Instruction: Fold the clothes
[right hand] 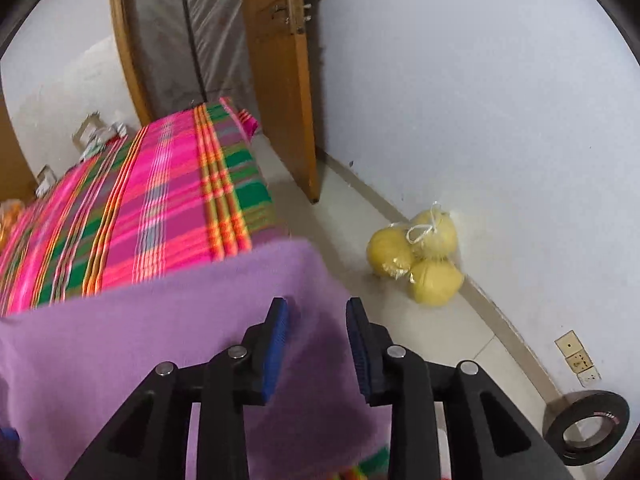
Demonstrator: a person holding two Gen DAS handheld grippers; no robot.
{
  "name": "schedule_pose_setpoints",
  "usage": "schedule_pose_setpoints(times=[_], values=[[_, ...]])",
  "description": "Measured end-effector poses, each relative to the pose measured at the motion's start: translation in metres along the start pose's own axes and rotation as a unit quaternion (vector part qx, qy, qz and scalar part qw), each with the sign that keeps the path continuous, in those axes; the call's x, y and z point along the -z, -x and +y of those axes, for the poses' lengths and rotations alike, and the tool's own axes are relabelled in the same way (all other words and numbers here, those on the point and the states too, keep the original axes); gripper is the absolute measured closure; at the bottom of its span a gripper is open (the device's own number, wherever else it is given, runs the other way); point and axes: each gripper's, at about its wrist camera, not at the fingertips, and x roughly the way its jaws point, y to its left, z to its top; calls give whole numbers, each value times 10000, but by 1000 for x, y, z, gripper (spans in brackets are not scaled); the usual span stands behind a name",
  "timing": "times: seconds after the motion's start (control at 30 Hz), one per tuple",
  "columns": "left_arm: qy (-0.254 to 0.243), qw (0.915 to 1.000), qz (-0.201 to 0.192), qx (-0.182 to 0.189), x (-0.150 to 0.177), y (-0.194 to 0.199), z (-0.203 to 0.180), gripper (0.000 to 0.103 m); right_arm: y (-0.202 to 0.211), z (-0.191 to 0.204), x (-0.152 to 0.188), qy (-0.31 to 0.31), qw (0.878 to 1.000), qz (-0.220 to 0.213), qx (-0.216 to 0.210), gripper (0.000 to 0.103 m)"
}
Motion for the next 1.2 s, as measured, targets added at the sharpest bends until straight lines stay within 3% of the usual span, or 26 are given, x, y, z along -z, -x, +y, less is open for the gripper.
schedule_pose_setpoints(times=[0.2, 0.27, 0.33, 0.8, 0.97, 1.1, 1.2], values=[[35, 10000, -2, 46, 11, 13, 7, 78, 20, -5, 19, -210, 9995, 74, 213, 65], [67, 10000, -24, 19, 16, 20, 11, 78, 33, 6, 22, -114, 9993, -107, 338, 65], [113, 9999, -76, -61, 20, 28, 15, 78, 45, 23, 27, 85, 9992, -329, 201, 65], [879, 9903, -697, -814, 59, 88, 53, 78, 64, 107, 70, 990, 9906, -345, -883, 65], [1056, 9837, -814, -1210, 65, 106, 64, 77, 67, 151, 90, 1546, 9785, -207, -1347, 65], [1269, 9769, -995, -1400, 66, 120, 75, 76, 77, 163, 103, 1782, 9702, -73, -1640, 63], [1409, 9737, -1217, -1315, 61, 134, 81, 76, 87, 179, 107, 1967, 9560, 103, -2173, 63]])
